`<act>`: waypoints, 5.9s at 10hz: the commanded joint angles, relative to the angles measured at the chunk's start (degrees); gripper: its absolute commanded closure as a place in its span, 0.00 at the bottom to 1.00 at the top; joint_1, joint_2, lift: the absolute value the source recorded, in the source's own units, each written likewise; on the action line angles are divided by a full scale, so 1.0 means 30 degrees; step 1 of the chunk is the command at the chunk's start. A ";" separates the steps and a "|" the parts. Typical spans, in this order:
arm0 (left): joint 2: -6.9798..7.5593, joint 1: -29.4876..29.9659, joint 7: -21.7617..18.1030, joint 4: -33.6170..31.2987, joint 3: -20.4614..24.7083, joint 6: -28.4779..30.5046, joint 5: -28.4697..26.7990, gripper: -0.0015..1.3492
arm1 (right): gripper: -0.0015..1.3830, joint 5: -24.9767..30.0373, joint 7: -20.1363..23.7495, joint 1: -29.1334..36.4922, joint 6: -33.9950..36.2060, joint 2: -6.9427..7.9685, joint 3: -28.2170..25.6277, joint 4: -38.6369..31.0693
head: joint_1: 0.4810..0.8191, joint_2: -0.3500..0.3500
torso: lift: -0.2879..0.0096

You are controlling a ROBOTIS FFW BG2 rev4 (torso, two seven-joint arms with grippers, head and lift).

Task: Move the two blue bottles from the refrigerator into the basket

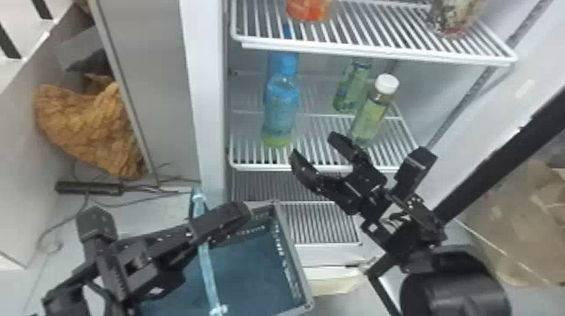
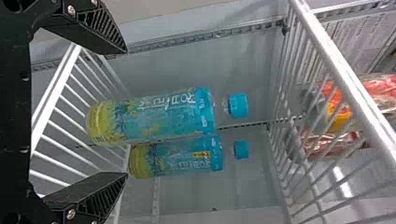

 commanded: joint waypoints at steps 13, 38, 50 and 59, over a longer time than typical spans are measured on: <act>0.0000 -0.0077 -0.0003 0.0000 -0.0114 -0.0003 0.0000 0.89 | 0.10 0.1773 -0.2039 -0.5260 0.1594 0.0275 0.2695 0.3714 | 0.63 0.37 | 0.23; 0.0059 -0.0077 -0.0003 0.0000 -0.0190 0.0044 -0.0076 0.89 | 0.92 -0.0474 -0.0428 0.5193 0.7359 -0.0663 -0.0504 -0.9411 | 0.63 0.33 | 0.23; -0.0088 -0.0077 -0.0003 0.0000 -0.0190 0.0044 -0.0076 0.89 | 0.91 -0.5082 0.1330 0.6506 1.1953 -0.0868 0.0296 -0.8239 | 0.63 0.41 | 0.23; -0.0117 -0.0030 -0.0003 0.0000 -0.0152 0.0044 -0.0076 0.89 | 0.09 -0.5235 0.2004 0.6037 1.1297 -0.0897 -0.0047 -0.7583 | 0.63 0.49 | 0.23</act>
